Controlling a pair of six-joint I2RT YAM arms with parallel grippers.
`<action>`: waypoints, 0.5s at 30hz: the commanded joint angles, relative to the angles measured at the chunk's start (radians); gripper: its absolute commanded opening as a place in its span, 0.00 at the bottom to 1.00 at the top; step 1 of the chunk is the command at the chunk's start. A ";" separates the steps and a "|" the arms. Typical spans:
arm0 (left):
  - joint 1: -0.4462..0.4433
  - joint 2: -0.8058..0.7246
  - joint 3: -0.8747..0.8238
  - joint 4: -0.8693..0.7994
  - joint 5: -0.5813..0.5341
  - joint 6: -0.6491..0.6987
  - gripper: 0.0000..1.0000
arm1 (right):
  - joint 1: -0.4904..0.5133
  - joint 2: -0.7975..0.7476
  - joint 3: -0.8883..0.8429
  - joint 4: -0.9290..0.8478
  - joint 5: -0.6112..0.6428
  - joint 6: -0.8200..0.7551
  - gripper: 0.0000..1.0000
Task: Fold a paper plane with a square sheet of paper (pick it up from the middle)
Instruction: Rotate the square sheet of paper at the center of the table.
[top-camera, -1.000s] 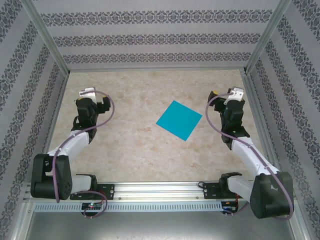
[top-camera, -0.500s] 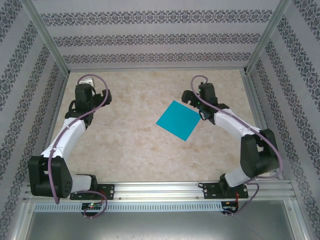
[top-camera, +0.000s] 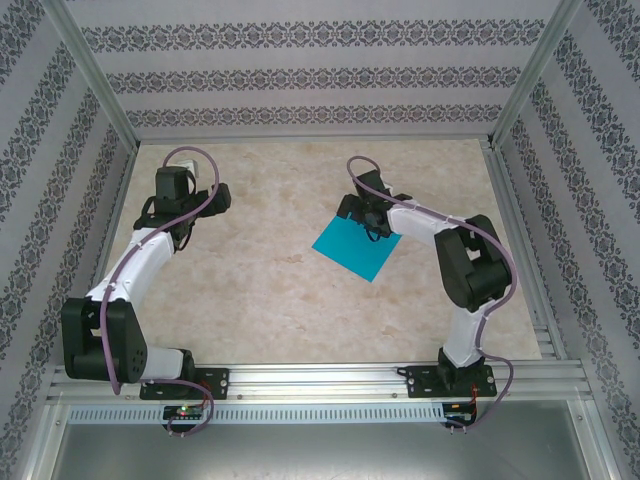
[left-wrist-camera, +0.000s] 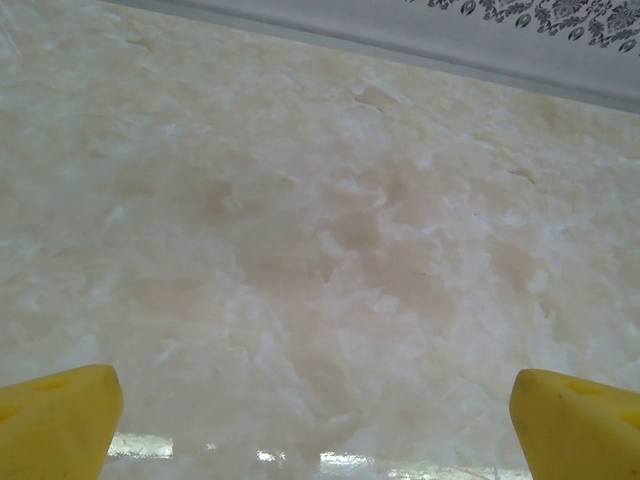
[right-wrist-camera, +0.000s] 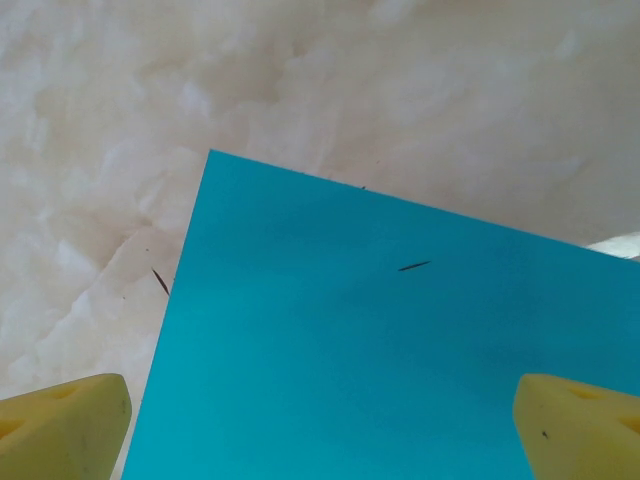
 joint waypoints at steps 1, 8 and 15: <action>-0.009 0.012 0.027 -0.015 0.008 -0.012 1.00 | 0.015 0.046 0.053 -0.041 0.031 0.035 0.98; -0.009 0.031 0.041 -0.037 0.006 -0.018 1.00 | 0.041 0.146 0.129 -0.059 -0.009 -0.020 0.98; -0.009 0.034 0.042 -0.041 0.010 -0.021 1.00 | 0.095 0.281 0.265 -0.060 -0.180 -0.224 0.96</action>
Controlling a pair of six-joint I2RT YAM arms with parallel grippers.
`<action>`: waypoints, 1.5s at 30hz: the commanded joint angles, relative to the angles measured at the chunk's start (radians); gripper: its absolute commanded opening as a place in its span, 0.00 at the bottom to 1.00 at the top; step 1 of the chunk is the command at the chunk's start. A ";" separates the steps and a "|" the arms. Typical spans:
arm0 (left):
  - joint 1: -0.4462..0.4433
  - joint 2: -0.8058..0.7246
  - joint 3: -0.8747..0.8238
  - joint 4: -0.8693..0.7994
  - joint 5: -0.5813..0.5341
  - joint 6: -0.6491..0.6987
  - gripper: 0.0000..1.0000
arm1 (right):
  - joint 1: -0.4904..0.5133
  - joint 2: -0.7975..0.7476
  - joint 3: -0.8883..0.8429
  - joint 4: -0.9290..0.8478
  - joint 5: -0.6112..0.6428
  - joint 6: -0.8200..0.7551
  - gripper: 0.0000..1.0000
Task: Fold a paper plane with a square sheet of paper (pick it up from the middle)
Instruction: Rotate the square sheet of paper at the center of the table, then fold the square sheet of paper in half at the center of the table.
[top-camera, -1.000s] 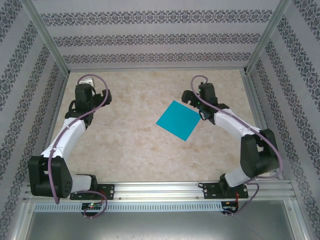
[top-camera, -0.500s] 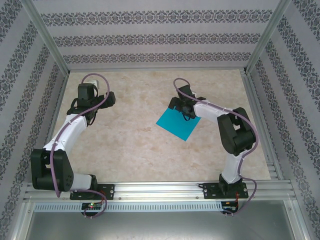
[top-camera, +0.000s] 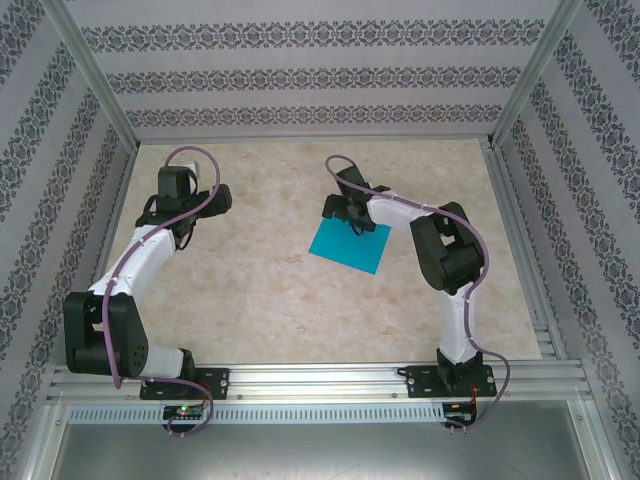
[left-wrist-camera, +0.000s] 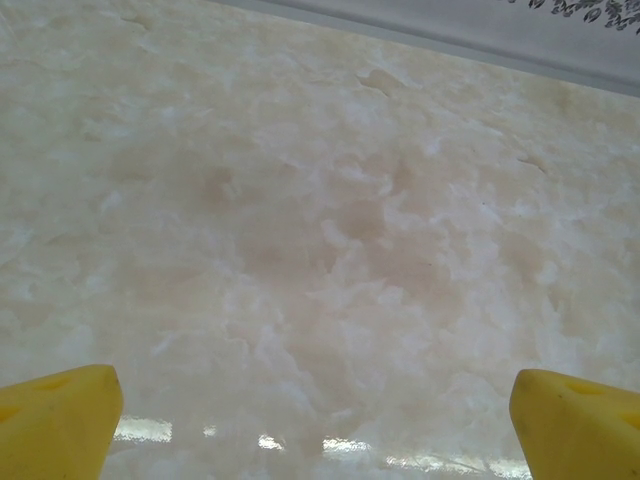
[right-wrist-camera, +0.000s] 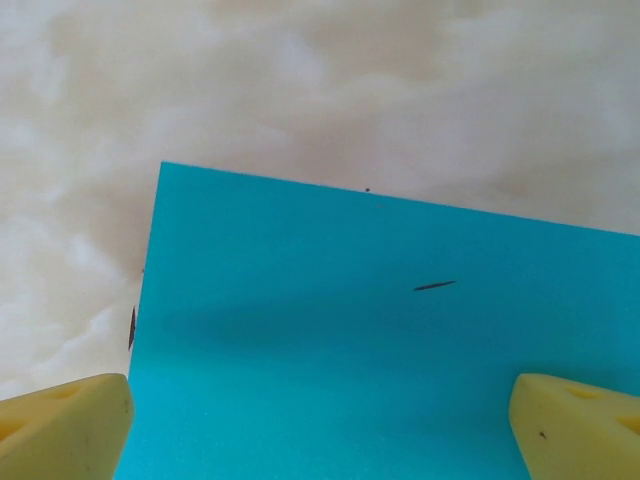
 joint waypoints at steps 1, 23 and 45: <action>-0.009 0.007 0.033 -0.029 0.011 -0.015 1.00 | 0.055 0.089 0.062 -0.007 -0.164 -0.160 0.96; -0.009 0.022 0.047 -0.051 0.021 -0.027 1.00 | 0.139 0.083 0.373 -0.470 0.138 -0.239 0.98; -0.009 0.051 0.052 -0.049 0.031 -0.025 1.00 | 0.126 0.273 0.462 -0.595 0.024 -0.238 0.98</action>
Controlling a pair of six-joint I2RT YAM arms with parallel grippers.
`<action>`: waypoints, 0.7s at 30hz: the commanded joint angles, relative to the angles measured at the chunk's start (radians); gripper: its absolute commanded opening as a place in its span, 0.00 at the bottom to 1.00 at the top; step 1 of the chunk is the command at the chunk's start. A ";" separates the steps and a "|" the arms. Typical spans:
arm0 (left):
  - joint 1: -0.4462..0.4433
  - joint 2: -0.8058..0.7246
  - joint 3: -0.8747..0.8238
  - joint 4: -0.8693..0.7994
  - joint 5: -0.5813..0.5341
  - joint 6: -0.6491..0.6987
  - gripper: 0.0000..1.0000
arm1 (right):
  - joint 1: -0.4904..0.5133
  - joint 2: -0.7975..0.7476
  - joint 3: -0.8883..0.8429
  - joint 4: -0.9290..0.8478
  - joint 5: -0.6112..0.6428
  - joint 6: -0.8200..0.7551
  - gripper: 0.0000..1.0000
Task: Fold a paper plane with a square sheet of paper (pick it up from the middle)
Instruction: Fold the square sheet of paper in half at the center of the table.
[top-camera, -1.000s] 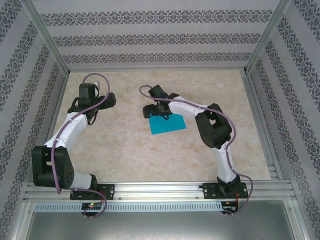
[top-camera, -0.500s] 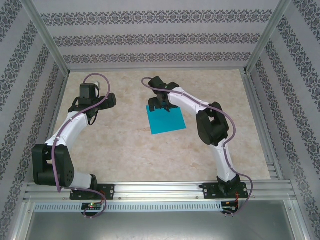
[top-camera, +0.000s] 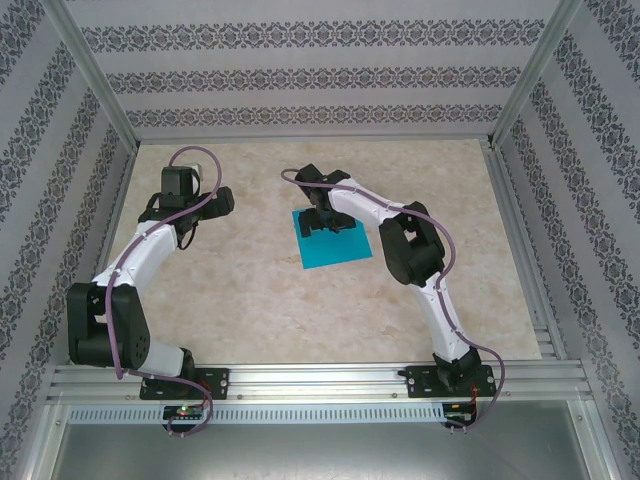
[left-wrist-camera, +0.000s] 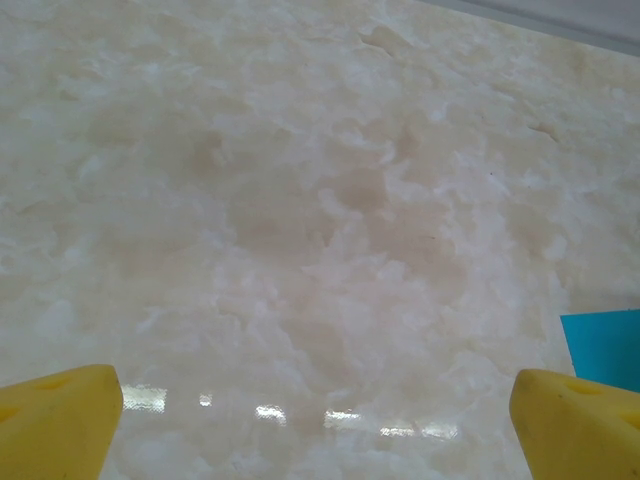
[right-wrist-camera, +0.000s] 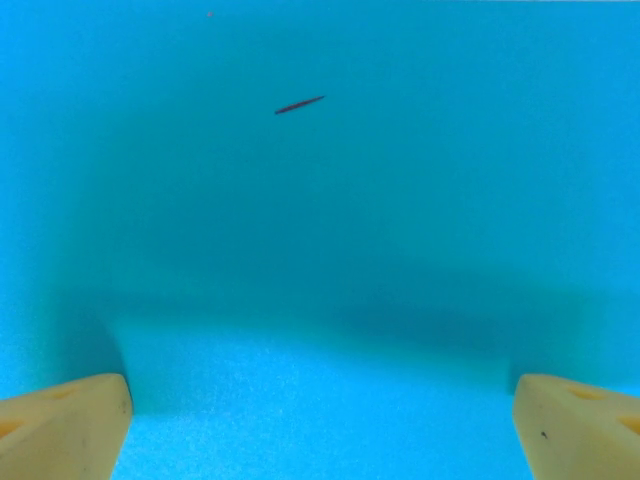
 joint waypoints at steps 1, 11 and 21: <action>-0.009 0.003 0.031 -0.012 0.009 -0.013 1.00 | -0.010 0.043 -0.025 -0.012 -0.038 0.005 0.98; -0.009 0.006 0.039 -0.021 0.015 -0.016 1.00 | -0.022 0.042 -0.096 -0.003 -0.052 0.017 0.91; -0.009 0.002 0.037 -0.027 0.013 -0.016 1.00 | -0.013 0.009 -0.142 0.020 -0.027 0.034 0.80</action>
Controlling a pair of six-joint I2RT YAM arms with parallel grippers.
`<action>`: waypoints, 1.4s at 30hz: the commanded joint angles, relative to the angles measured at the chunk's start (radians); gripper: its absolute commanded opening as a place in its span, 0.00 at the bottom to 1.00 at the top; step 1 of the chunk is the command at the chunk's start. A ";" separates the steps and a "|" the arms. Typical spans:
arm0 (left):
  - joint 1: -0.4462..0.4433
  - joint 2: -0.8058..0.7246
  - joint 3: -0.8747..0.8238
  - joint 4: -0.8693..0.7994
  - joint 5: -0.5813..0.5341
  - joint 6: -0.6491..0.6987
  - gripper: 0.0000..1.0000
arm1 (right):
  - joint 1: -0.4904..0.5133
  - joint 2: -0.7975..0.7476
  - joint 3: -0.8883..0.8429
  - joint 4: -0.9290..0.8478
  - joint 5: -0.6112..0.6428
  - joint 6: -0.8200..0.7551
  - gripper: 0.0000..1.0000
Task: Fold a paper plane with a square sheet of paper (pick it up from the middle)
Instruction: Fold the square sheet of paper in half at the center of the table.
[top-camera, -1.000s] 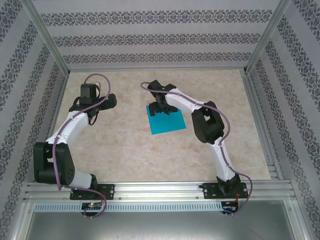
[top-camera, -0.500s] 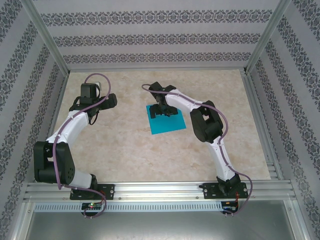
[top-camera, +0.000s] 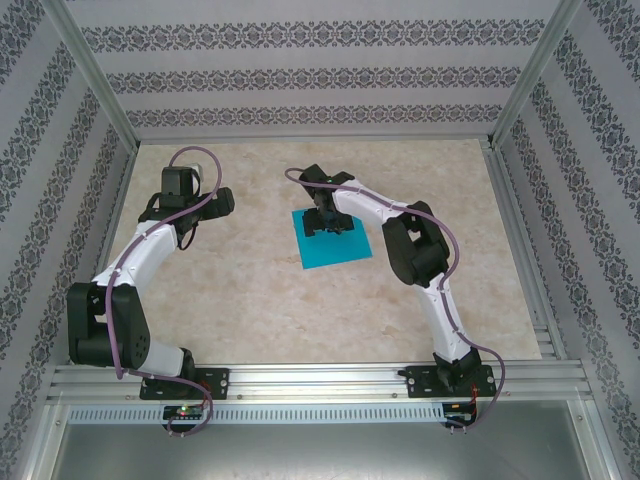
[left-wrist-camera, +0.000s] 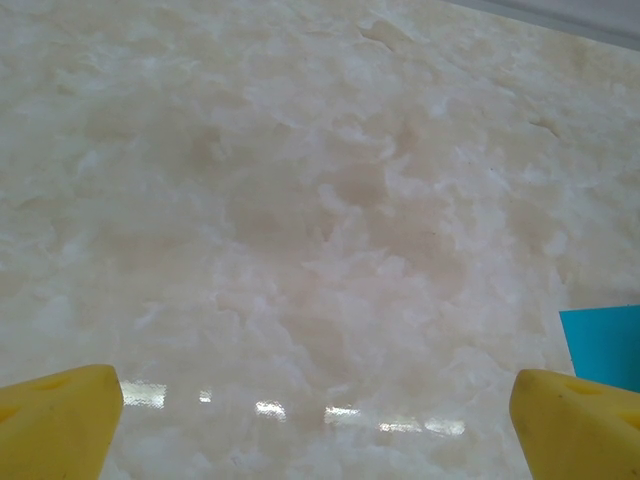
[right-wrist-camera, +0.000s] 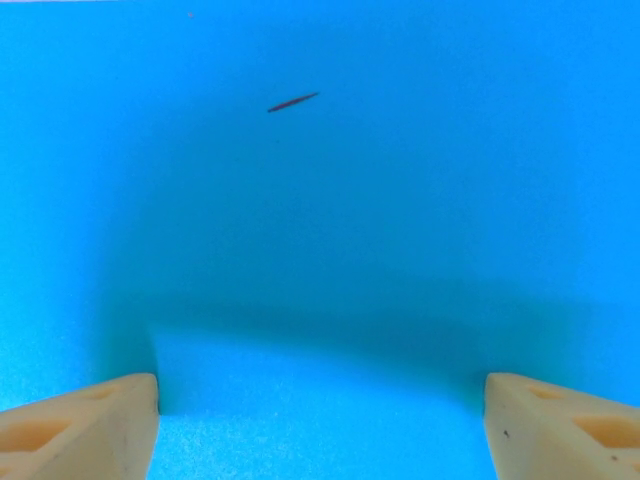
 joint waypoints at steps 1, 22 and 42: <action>-0.009 0.001 0.036 -0.020 0.011 -0.016 1.00 | 0.001 0.038 -0.070 -0.050 0.010 0.029 0.79; -0.017 0.021 0.005 -0.001 0.162 -0.114 1.00 | -0.003 -0.148 -0.133 0.050 -0.089 0.071 0.38; -0.154 0.093 -0.022 0.097 0.256 -0.202 0.96 | -0.095 -0.368 -0.490 0.557 -0.522 0.194 0.31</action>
